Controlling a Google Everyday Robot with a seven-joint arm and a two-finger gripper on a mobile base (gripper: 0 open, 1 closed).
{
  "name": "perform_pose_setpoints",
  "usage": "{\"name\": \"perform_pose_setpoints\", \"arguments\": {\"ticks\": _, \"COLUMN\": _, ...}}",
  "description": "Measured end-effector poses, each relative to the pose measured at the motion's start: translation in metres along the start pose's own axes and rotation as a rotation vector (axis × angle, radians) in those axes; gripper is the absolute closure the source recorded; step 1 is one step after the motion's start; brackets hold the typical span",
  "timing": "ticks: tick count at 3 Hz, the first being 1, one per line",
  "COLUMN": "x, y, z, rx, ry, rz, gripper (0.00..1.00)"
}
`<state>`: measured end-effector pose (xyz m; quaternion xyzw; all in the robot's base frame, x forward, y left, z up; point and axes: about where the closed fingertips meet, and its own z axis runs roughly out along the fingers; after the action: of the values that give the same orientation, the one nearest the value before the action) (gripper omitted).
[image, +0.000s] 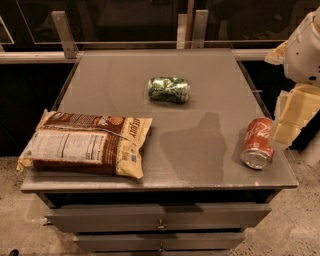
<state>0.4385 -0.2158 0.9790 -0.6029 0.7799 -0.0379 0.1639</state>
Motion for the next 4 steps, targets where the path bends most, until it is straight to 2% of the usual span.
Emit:
{"name": "perform_pose_setpoints", "arguments": {"ticks": 1, "x": -0.002, "y": 0.0, "z": 0.0, "rx": 0.004, "ry": -0.005, "rz": -0.002, "gripper": 0.0}}
{"name": "perform_pose_setpoints", "arguments": {"ticks": 2, "x": -0.027, "y": 0.002, "z": 0.018, "rx": -0.003, "ry": -0.085, "rz": -0.039, "gripper": 0.0}}
{"name": "perform_pose_setpoints", "arguments": {"ticks": 3, "x": -0.07, "y": 0.007, "z": 0.044, "rx": -0.017, "ry": -0.188, "rz": -0.1, "gripper": 0.0}}
{"name": "perform_pose_setpoints", "arguments": {"ticks": 4, "x": -0.115, "y": 0.013, "z": 0.072, "rx": -0.053, "ry": -0.282, "rz": -0.151, "gripper": 0.0}}
